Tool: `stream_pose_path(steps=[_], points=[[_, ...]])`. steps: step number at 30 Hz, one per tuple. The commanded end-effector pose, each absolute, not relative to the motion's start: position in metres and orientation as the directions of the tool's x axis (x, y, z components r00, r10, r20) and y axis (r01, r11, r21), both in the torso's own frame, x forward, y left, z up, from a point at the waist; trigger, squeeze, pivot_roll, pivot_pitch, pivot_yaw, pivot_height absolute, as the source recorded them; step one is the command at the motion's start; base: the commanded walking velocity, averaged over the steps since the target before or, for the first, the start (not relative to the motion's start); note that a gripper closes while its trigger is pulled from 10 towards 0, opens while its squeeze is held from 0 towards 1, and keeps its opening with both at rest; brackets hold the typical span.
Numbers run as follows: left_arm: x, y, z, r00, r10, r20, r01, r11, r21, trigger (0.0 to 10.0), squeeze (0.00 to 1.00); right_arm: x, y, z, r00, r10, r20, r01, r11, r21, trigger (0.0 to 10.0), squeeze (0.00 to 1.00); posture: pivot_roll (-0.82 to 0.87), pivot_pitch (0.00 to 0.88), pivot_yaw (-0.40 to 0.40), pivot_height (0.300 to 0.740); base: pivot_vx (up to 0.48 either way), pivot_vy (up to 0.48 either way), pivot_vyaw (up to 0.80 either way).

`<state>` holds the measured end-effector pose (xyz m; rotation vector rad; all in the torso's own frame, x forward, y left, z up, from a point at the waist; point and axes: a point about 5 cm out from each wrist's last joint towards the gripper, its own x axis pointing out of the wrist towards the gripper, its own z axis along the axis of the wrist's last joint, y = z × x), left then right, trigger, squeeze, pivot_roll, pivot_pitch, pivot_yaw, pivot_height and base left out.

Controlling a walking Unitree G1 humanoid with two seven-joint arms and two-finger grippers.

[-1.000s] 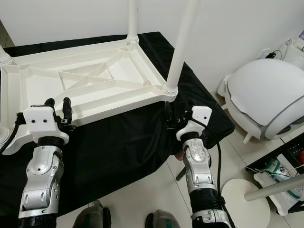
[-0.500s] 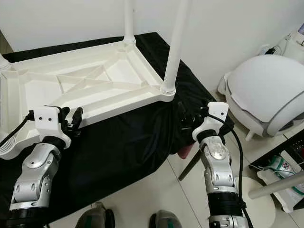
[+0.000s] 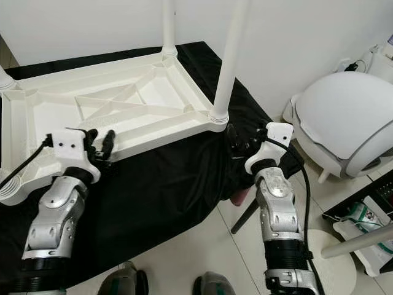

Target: Building children table

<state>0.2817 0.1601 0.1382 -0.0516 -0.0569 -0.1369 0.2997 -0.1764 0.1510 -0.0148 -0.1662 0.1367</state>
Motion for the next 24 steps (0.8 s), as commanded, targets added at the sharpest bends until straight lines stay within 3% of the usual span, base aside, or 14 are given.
stream_pose_path(steps=[1,10,20,21,24], points=[[0.283,0.161,0.137,0.985,-0.163,0.056,0.167,0.984,-0.060,10.0,1.00,0.301,-0.177,0.151,0.977,0.139,0.159,-0.140,0.990,-0.005,10.0,1.00,-0.07,0.000,0.002,0.740,0.000,0.000,0.00],[0.286,0.168,0.148,0.985,-0.143,0.092,0.145,0.989,-0.017,10.0,1.00,0.304,-0.173,0.156,0.965,0.170,0.199,-0.174,0.985,0.001,10.0,1.00,-0.06,0.000,0.032,0.740,0.000,0.000,0.00],[0.279,0.163,0.148,0.962,-0.264,0.074,0.256,0.962,0.100,10.0,1.00,0.311,-0.171,0.154,0.965,0.194,0.175,-0.184,0.980,-0.068,10.0,1.00,-0.03,0.001,0.026,0.740,0.000,0.000,0.00],[0.276,0.159,0.146,0.945,-0.321,0.056,0.313,0.942,0.120,10.0,0.08,0.312,-0.169,0.154,0.961,0.217,0.171,-0.208,0.976,-0.069,10.0,0.00,-0.03,0.004,0.020,0.740,0.000,0.000,0.00],[0.274,0.152,0.140,0.910,-0.414,-0.002,0.411,0.903,0.125,10.0,0.00,0.313,-0.167,0.155,0.958,0.233,0.169,-0.224,0.972,-0.075,10.0,0.00,-0.03,0.005,0.013,0.740,0.000,0.000,0.00]])
